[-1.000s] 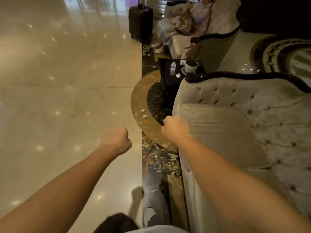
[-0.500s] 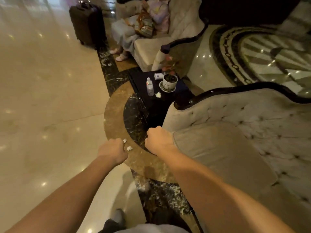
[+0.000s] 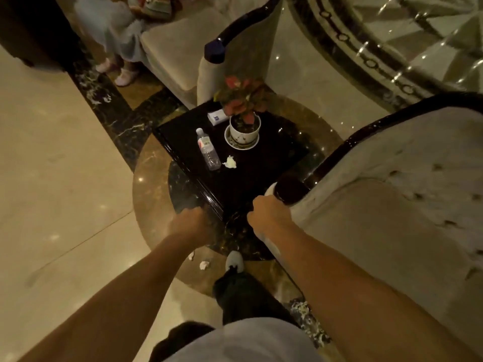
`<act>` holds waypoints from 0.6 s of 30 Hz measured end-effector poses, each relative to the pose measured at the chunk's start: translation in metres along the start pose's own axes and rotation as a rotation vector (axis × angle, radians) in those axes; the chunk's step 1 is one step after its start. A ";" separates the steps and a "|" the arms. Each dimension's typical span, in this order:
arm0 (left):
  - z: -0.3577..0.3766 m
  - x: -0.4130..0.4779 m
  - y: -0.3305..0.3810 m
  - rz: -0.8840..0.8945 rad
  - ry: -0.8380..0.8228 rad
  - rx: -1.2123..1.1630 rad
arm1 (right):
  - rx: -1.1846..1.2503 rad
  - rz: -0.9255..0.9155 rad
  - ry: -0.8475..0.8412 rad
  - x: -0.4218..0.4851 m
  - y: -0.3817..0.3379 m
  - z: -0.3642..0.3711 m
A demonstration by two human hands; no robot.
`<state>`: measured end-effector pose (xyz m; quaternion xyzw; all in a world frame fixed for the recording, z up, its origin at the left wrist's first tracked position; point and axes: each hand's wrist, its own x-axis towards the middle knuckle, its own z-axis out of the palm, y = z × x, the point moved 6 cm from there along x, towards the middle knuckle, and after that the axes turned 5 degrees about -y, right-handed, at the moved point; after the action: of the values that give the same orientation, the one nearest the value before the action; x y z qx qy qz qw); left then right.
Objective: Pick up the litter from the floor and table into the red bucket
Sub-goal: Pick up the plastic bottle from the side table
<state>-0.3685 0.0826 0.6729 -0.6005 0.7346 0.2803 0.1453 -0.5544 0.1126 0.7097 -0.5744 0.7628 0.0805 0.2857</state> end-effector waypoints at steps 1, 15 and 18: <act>-0.008 0.026 -0.005 -0.028 -0.027 -0.027 | 0.020 0.023 -0.007 0.026 -0.003 -0.007; 0.048 0.453 -0.070 -0.422 -0.058 -0.782 | 0.401 0.293 0.030 0.409 -0.029 0.106; 0.076 0.490 -0.077 -0.634 -0.165 -0.913 | 0.329 0.365 0.017 0.454 -0.036 0.147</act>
<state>-0.4194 -0.2749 0.3244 -0.7701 0.3084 0.5584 0.0050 -0.5513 -0.2101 0.3558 -0.3734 0.8593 0.0006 0.3496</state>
